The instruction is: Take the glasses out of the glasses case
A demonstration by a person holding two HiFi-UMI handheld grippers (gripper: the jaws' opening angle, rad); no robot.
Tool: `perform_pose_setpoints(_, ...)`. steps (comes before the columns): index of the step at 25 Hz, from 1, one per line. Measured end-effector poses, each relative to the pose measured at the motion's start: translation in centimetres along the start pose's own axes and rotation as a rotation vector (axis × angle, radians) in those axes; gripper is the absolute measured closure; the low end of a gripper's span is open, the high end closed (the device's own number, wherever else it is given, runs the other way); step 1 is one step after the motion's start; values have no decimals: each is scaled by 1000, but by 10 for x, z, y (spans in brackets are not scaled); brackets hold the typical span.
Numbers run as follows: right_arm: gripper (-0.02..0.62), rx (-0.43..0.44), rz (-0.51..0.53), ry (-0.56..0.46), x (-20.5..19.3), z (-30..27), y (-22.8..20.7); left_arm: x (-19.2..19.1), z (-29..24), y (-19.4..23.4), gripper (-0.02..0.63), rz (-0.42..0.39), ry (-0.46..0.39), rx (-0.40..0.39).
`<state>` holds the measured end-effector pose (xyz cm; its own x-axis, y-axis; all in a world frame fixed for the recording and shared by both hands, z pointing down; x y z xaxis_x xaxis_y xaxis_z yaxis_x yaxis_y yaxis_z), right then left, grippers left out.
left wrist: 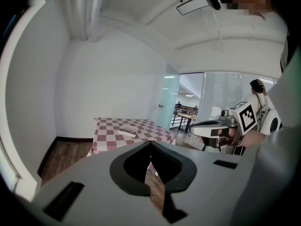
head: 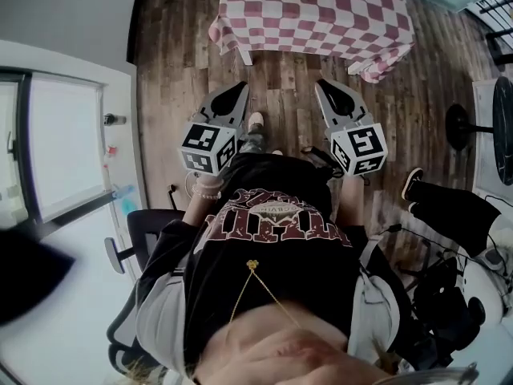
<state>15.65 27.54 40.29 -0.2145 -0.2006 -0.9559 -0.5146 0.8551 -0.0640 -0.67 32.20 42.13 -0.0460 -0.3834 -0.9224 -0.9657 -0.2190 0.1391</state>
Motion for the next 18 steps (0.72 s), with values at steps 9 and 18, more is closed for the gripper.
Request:
perform_pose_setpoints(9,569,-27,13,-9,24,-51,-28,24,-54,37,607,-21,27,-43)
perform_pose_setpoints(18,569,-28,14,7,35,-93,-41,42,-86,68,607,-27,30,-87)
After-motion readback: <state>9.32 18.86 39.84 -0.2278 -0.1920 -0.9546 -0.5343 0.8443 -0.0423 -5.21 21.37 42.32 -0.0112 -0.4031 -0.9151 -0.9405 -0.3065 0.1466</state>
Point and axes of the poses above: the fingertips, and each gripper's own axes: z backward along the fingers, y to its left, x out of its top, the point moved 2 cm from there along z, backward along the fingers, and after that the axes turned 8 degrees about x, right-handed, at the moved point
